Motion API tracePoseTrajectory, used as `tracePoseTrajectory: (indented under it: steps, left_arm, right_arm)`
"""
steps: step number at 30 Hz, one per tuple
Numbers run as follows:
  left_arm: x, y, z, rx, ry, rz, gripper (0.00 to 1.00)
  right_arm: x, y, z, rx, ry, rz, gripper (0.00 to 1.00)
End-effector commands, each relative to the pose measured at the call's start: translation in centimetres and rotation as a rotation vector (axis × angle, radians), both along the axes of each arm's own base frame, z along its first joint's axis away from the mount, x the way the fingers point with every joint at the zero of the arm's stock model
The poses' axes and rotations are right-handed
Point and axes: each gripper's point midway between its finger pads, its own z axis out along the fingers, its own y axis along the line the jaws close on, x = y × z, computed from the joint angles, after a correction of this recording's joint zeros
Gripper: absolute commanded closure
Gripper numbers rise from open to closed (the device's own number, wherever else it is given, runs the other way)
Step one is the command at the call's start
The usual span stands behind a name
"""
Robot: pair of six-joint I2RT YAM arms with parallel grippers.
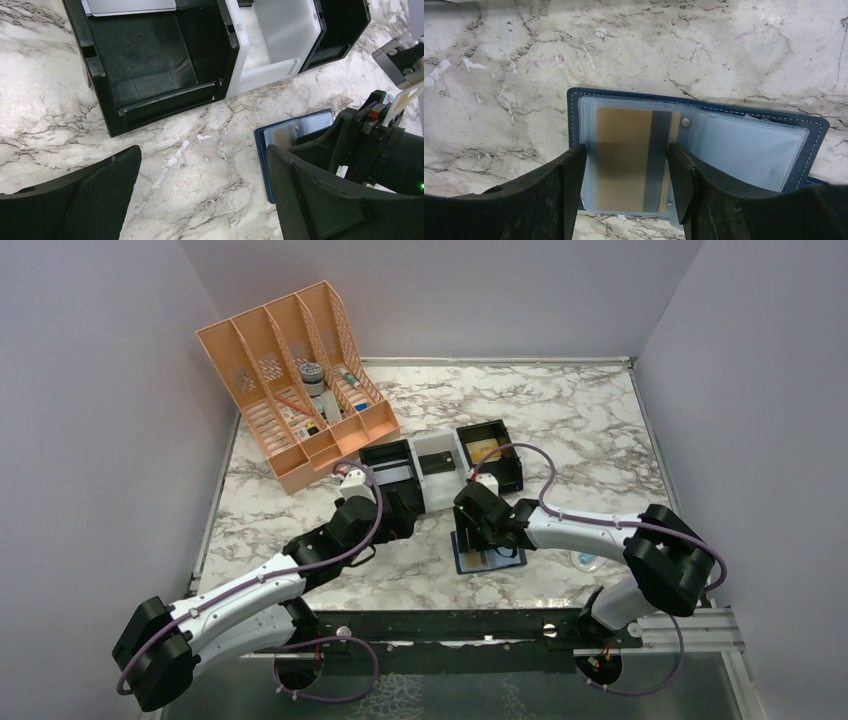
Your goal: Take the credit cards out of the card holder
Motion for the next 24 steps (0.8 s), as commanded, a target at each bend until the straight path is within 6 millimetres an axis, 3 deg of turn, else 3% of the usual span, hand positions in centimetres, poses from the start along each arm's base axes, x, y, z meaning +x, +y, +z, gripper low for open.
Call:
tracePoseTrajectory:
  steps: [1,11,18,24]
  left_arm:
    - [0.6,-0.4,1.0,0.002,-0.032,-0.02,0.01]
    - [0.1,-3.3,0.9,-0.051,-0.022,-0.144,0.01]
    - [-0.8,-6.5,0.4,-0.107,0.01,-0.297,0.02]
    - [-2.3,-9.5,0.3,-0.196,0.033,-0.451,0.09]
  right_arm:
    - [-0.5,-0.6,-1.7,-0.04,0.041,-0.064,0.39]
    - [-1.1,2.0,-0.6,0.204,0.07,0.002,0.5]
    - [-0.9,1.8,-0.8,0.312,0.121,-0.002,0.5]
    - [-1.2,1.4,-1.2,0.365,0.152,-0.023,0.51]
